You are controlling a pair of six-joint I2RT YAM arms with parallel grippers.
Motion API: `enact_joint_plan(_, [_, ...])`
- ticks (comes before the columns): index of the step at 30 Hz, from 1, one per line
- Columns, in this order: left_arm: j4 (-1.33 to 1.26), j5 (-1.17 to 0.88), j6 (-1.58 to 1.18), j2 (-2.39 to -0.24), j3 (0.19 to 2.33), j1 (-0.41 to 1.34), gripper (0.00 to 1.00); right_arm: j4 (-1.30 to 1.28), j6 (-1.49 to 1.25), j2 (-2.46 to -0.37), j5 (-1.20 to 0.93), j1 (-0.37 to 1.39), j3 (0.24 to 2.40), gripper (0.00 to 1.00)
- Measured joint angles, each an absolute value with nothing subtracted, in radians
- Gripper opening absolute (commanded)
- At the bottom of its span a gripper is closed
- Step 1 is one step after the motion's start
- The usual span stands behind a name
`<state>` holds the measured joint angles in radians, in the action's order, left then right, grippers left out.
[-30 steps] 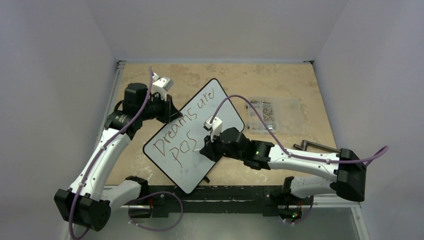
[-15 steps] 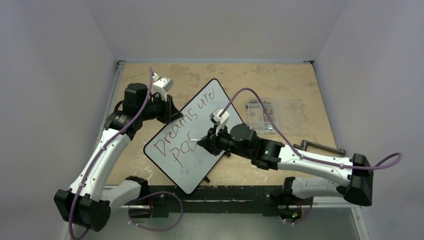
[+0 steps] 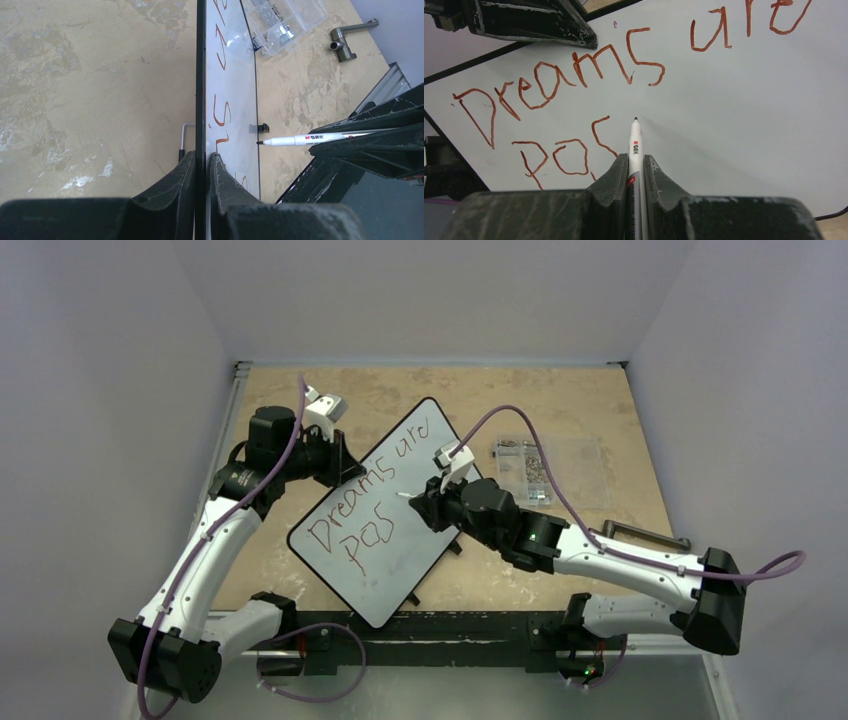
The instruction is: Write a sentence on the whiteboard
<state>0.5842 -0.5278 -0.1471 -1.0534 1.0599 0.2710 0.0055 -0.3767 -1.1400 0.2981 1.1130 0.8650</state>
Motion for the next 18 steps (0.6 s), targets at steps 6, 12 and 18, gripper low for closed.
enact_joint_plan(6, [0.584, -0.528, -0.147, -1.053, 1.060, 0.271, 0.00, 0.000, -0.377, -1.186, 0.300, 1.099, 0.900, 0.00])
enact_joint_plan(12, [0.584, -0.528, -0.147, -1.053, 1.060, 0.271, 0.00, 0.001, -0.377, -1.208, 0.299, 1.098, 0.912, 0.00])
enact_joint_plan(18, [0.584, -0.527, -0.147, -1.053, 1.060, 0.271, 0.00, 0.003, -0.377, -1.237, 0.296, 1.098, 0.921, 0.00])
